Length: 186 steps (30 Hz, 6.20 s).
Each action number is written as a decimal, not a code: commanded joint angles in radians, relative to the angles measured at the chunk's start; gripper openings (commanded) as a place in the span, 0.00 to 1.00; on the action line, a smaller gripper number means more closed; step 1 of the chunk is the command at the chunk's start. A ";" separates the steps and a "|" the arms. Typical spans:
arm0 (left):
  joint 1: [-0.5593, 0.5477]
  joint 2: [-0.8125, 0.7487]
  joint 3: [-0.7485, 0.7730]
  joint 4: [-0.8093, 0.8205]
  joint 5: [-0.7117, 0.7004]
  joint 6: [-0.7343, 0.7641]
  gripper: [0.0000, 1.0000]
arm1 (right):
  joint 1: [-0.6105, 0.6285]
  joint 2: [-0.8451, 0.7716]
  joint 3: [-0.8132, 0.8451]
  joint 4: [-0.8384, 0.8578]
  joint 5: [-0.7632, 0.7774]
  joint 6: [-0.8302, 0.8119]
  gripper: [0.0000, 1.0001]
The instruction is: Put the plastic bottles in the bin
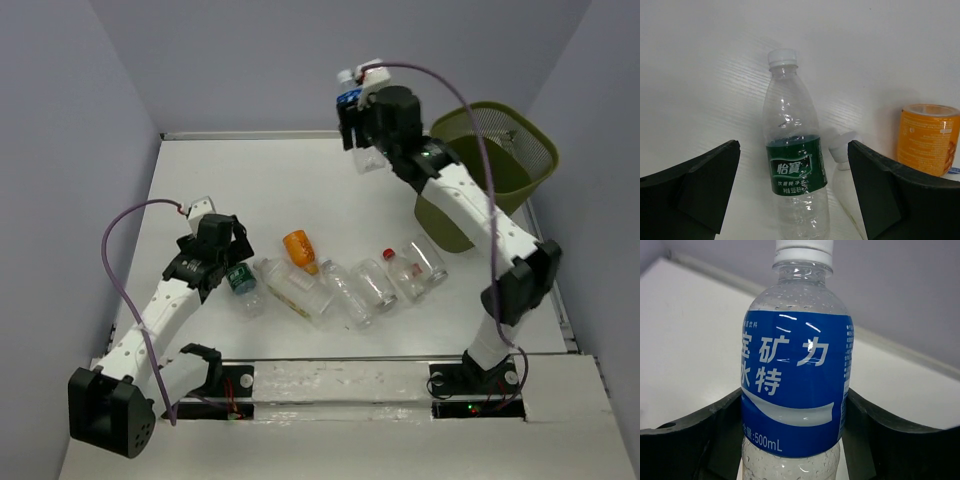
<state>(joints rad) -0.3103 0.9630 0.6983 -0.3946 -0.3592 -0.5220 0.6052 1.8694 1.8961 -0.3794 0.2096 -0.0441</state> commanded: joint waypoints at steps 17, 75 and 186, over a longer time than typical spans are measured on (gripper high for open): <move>0.033 0.256 0.050 0.016 0.045 0.016 0.99 | -0.565 -0.478 -0.400 0.263 0.169 0.110 0.79; 0.102 -0.098 0.359 -0.036 0.103 0.079 0.61 | 0.150 0.240 -0.270 0.356 -0.466 0.359 0.50; -0.717 -0.047 0.155 0.202 -0.250 -0.112 0.99 | -0.027 -0.847 -1.201 0.028 -0.345 0.402 0.83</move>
<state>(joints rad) -1.0321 1.0508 0.8055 -0.1665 -0.5537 -0.6346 0.5549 0.9375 0.6941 -0.3592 -0.2276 0.4038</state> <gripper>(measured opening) 0.988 0.774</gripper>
